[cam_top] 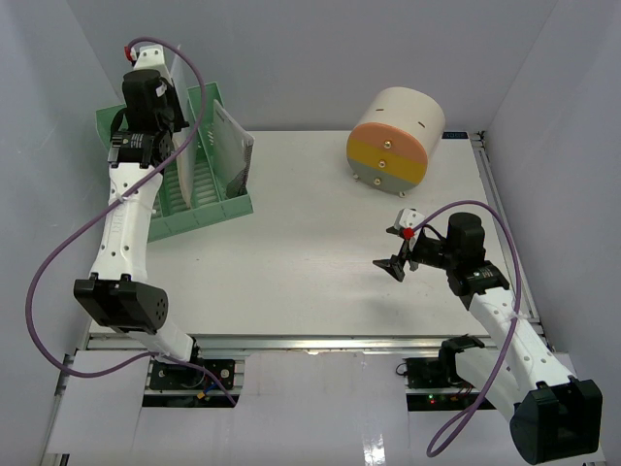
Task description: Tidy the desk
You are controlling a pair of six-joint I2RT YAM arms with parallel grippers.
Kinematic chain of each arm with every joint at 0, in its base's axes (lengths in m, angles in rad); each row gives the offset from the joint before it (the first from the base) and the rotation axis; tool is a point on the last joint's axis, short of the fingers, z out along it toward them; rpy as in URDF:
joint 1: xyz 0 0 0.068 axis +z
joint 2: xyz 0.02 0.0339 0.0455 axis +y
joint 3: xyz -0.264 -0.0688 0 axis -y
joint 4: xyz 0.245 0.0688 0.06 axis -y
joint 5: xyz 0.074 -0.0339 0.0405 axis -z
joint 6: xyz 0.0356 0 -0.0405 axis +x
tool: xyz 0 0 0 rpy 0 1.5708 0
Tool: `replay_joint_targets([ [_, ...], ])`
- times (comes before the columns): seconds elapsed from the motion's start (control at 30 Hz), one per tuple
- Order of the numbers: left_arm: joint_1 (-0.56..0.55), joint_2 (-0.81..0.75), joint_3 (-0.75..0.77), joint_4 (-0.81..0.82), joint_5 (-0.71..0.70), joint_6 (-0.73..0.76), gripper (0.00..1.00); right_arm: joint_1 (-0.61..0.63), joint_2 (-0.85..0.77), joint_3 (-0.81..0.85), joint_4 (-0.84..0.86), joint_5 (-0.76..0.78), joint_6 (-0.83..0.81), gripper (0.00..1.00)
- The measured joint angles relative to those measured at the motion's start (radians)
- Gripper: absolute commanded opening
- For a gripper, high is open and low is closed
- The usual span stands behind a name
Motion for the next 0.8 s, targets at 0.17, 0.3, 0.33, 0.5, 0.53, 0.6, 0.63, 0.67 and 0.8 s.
replay_joint_targets([
  [0.17,0.007,0.050,0.020,0.029,0.053,-0.031,0.00,-0.005,0.000,0.000,0.000,0.002,-0.002,0.90],
  [0.3,0.016,0.066,0.020,0.053,0.099,-0.059,0.00,-0.006,0.000,0.000,0.000,0.002,-0.003,0.90],
  [0.33,0.020,0.066,0.020,0.055,0.109,-0.065,0.00,-0.006,0.000,0.000,0.000,0.003,-0.003,0.90],
  [0.5,0.039,0.067,0.020,0.061,0.154,-0.098,0.00,-0.006,0.000,0.000,0.000,0.006,-0.006,0.90],
  [0.53,0.042,0.067,0.021,0.061,0.162,-0.104,0.00,-0.006,0.000,0.000,0.000,0.006,-0.006,0.90],
  [0.6,0.048,0.073,0.043,0.044,0.174,-0.117,0.00,-0.006,0.000,0.000,0.000,0.006,-0.007,0.90],
  [0.63,0.050,0.076,0.054,0.038,0.179,-0.122,0.00,-0.006,0.000,0.000,0.000,0.006,-0.007,0.90],
  [0.67,0.052,0.076,0.060,0.033,0.182,-0.126,0.00,-0.006,0.000,0.000,0.000,0.006,-0.008,0.90],
  [0.8,0.058,0.077,0.070,0.027,0.197,-0.148,0.00,-0.006,0.000,0.000,0.000,0.006,-0.010,0.90],
])
